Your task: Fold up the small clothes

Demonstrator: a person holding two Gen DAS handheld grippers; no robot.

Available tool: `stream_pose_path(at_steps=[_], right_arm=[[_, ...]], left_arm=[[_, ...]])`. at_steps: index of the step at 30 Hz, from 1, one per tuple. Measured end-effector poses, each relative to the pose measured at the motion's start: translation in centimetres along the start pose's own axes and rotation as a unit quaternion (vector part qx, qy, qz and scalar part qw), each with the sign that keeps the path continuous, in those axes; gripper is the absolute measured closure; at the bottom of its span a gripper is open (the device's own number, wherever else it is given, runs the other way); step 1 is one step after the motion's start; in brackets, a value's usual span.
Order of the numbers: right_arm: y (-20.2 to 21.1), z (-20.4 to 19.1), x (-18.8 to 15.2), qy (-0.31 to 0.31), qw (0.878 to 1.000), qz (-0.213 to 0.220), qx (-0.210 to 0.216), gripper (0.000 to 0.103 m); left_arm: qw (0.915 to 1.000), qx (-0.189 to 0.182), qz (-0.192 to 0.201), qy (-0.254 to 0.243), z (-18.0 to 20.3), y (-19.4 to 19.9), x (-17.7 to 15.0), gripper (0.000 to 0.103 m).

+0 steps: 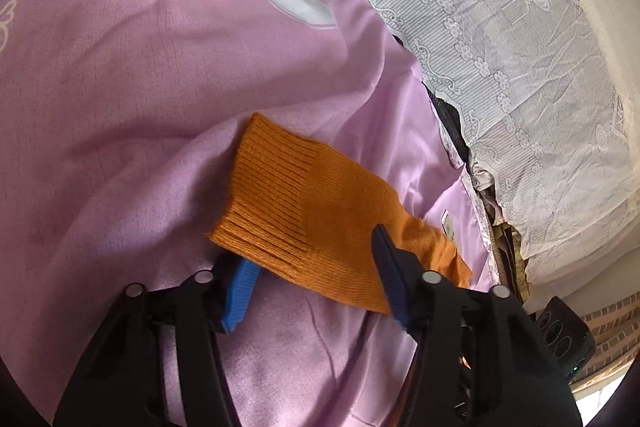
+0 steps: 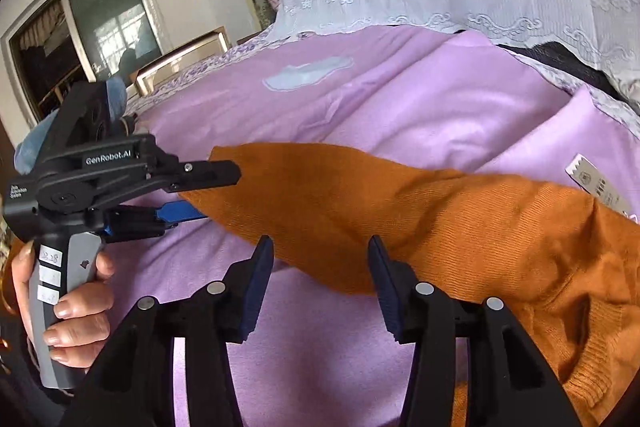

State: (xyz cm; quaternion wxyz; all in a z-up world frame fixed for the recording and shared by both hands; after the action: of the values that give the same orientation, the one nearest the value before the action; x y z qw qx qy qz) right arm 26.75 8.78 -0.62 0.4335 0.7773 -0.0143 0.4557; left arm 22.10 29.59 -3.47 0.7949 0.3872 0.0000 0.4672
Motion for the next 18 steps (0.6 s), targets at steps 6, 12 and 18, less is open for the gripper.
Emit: stream_pose_path(at_steps=[6,12,18], right_arm=[[0.7,2.4,-0.7,-0.090,0.996,0.022,-0.008,0.067],[3.9,3.0,0.1,-0.215,0.958,0.088,0.169,0.066],[6.8,2.1,1.1,-0.221,0.940,0.108,0.237,0.060]], left_arm=[[0.9998,0.004,0.005,-0.017,0.4,-0.2,0.2,0.097],[0.9679,0.038,0.079,-0.235,8.6,1.5,-3.8,0.097],[0.9392,0.008,0.078,-0.334,12.9,0.9,-8.0,0.097]])
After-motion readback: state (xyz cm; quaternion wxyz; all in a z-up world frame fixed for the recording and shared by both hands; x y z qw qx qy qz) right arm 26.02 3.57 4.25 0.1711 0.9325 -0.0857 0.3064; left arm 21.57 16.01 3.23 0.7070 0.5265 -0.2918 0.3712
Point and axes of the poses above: each gripper's, at about its wrist camera, not at the fingertips, and y roughly against the way its jaws point, z to its right, x to its top, the point moved 2 cm from there along -y, roughly the way its jaws point, and after that the axes turned 1 degree about -x, right-handed, at the moved point
